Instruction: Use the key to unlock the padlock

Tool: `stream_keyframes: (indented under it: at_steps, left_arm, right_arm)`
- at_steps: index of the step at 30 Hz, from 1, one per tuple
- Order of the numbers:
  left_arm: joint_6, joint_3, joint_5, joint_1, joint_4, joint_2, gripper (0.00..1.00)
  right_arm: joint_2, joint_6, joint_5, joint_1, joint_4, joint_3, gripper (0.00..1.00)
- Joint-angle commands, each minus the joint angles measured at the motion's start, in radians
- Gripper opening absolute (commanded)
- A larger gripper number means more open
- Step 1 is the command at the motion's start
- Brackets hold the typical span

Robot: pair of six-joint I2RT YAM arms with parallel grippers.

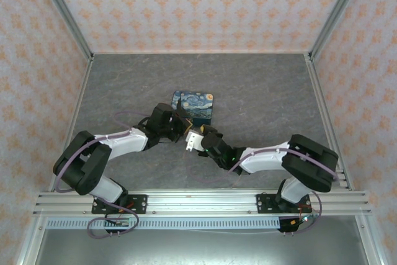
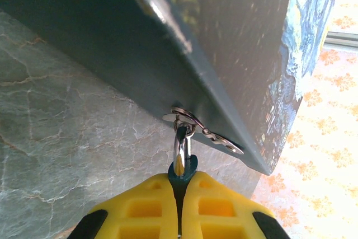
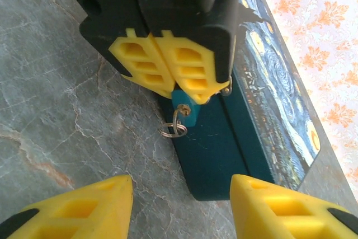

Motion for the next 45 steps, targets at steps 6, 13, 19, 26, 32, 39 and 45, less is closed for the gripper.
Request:
stream_keyframes:
  at_steps: [6,13,19,26,32,39,45]
  left_arm:
    - [-0.007,0.031,-0.017,-0.003,-0.002,-0.030,0.00]
    - [-0.005,0.033,-0.017,-0.003,-0.009,-0.033,0.00]
    - [-0.005,0.034,-0.017,-0.003,-0.011,-0.032,0.00]
    - [-0.004,0.037,-0.015,-0.003,-0.010,-0.032,0.00]
    - [-0.004,0.040,-0.014,-0.003,-0.014,-0.030,0.00]
    - [-0.004,0.040,-0.012,-0.003,-0.015,-0.028,0.00]
    - [-0.005,0.037,-0.012,-0.003,-0.015,-0.030,0.00]
  right_arm:
    - [0.100,-0.013,0.060,0.001,0.171,0.033,0.48]
    - [0.119,0.019,-0.010,-0.029,0.191,0.055,0.44]
    - [0.144,0.027,-0.043,-0.043,0.202,0.073,0.39]
    - [0.164,0.035,-0.049,-0.052,0.198,0.081,0.33]
    - [0.166,0.057,-0.043,-0.054,0.203,0.075,0.18]
    - [0.158,0.095,-0.040,-0.054,0.207,0.073,0.00]
    - [0.152,0.143,-0.018,-0.054,0.219,0.069,0.00]
